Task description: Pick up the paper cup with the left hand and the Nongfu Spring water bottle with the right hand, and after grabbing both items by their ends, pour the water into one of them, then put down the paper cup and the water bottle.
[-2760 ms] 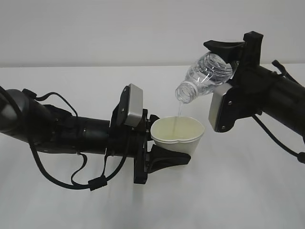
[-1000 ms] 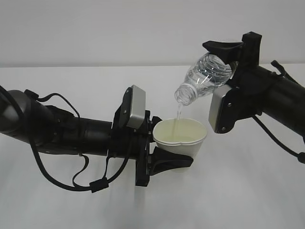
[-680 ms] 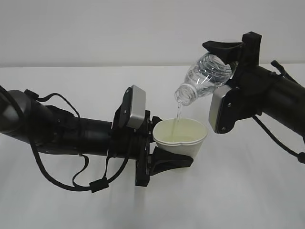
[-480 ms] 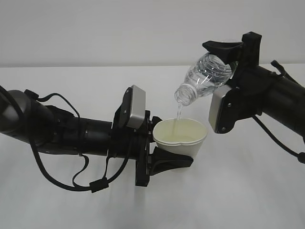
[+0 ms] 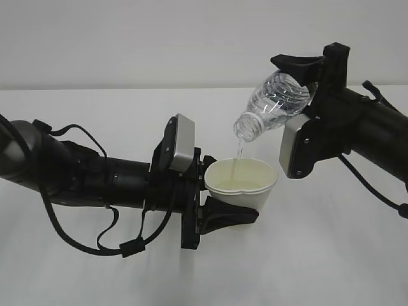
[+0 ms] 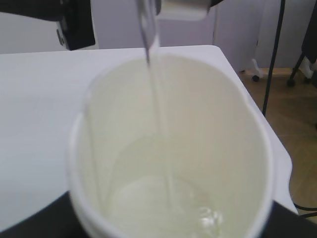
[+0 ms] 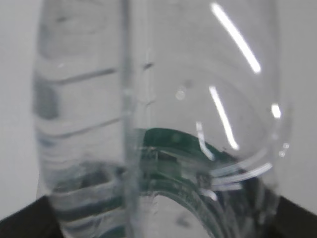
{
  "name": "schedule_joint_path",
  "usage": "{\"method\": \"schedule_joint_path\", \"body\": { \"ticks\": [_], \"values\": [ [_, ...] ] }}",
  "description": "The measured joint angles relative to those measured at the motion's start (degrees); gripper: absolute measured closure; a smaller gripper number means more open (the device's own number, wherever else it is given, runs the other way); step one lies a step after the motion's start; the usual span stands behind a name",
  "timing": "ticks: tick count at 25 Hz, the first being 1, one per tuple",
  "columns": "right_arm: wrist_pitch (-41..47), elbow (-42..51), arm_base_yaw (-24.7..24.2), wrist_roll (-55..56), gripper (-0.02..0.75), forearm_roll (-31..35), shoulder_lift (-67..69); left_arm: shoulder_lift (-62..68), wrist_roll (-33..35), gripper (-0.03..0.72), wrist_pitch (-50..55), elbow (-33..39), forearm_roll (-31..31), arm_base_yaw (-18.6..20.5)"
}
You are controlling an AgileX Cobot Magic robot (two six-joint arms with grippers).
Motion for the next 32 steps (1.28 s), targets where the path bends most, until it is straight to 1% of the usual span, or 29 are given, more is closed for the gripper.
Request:
{"method": "schedule_joint_path", "body": {
  "ticks": [32],
  "values": [
    [-0.1,0.0,0.0,-1.0,0.244,0.0,0.0,0.0,0.0,0.278,0.1,0.0,1.1,0.0]
  ]
}}
